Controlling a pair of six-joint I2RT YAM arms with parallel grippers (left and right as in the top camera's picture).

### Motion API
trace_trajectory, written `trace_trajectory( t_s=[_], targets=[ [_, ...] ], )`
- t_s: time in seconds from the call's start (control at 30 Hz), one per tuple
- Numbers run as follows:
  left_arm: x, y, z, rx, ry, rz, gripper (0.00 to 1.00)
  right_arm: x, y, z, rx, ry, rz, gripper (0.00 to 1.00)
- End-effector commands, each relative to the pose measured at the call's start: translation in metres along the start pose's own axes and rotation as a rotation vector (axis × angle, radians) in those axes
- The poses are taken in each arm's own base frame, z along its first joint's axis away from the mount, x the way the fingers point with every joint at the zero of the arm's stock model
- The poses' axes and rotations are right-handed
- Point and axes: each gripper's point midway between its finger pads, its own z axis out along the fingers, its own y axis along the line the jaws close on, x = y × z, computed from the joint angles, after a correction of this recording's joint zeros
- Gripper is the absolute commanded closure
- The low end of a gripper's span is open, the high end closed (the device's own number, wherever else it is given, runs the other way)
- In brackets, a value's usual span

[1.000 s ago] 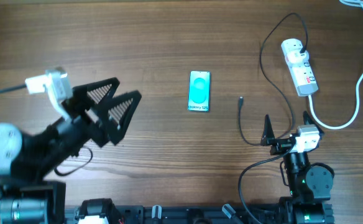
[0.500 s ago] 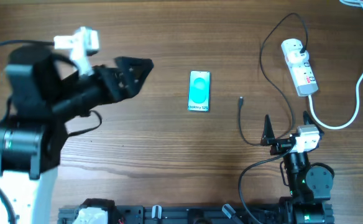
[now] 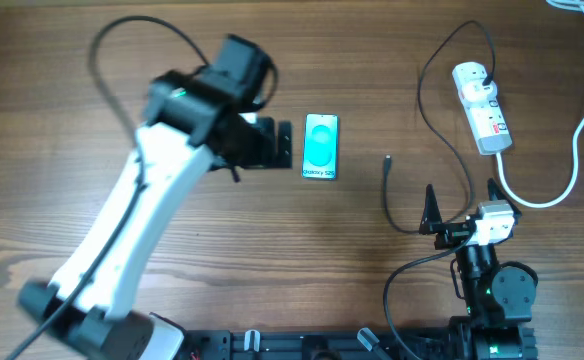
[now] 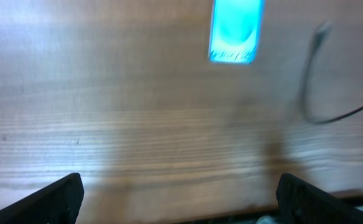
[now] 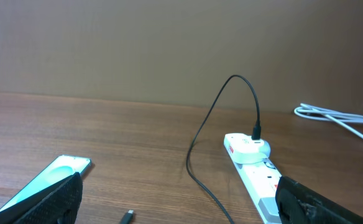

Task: Plug charger to phone and switch on socket
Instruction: 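Swing the left arm up and over toward the Galaxy S25 phone, then lower the left gripper down over the phone, centered on it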

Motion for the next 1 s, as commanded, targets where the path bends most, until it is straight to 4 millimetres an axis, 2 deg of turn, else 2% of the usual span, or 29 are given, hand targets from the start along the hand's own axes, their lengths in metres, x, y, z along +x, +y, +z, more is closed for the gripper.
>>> trace_trajectory(
  t_s=[0.0,0.1,0.17,0.23,0.33,0.47,0.57,0.73,0.87,0.97],
  targets=[
    [0.008,0.000,0.024,-0.095,0.115,0.048,0.00,0.000,0.000,0.000,0.005,-0.002,-0.002,0.00],
    [0.006,-0.007,0.041,-0.099,0.148,0.060,0.00,0.000,0.000,0.000,0.005,-0.002,-0.002,0.00],
    [-0.001,-0.024,0.047,-0.032,0.129,0.066,0.00,0.000,0.000,0.000,0.004,-0.002,-0.002,0.00],
    [-0.012,-0.043,0.048,0.059,0.090,0.070,0.00,0.000,0.000,0.000,0.004,-0.002,-0.002,0.00],
    [-0.017,-0.077,0.043,0.238,0.083,0.079,0.00,0.000,0.000,0.000,0.005,-0.002,-0.002,0.00],
    [-0.020,-0.100,0.037,0.366,0.084,0.094,0.00,0.000,0.000,0.000,0.004,-0.002,-0.002,0.00],
    [-0.027,-0.102,0.038,0.371,0.058,0.094,0.00,0.000,0.000,0.000,0.005,-0.002,-0.002,0.00],
    [-0.034,-0.093,0.053,0.261,0.039,-0.041,0.00,0.000,0.000,0.000,0.004,-0.002,-0.002,0.00],
    [-0.029,-0.096,0.078,0.172,0.056,-0.016,0.00,0.000,0.000,0.000,0.005,-0.002,-0.002,0.00],
    [-0.036,-0.081,0.105,-0.006,-0.001,-0.068,0.00,0.000,0.000,0.000,0.005,-0.002,-0.002,0.00]
  ],
)
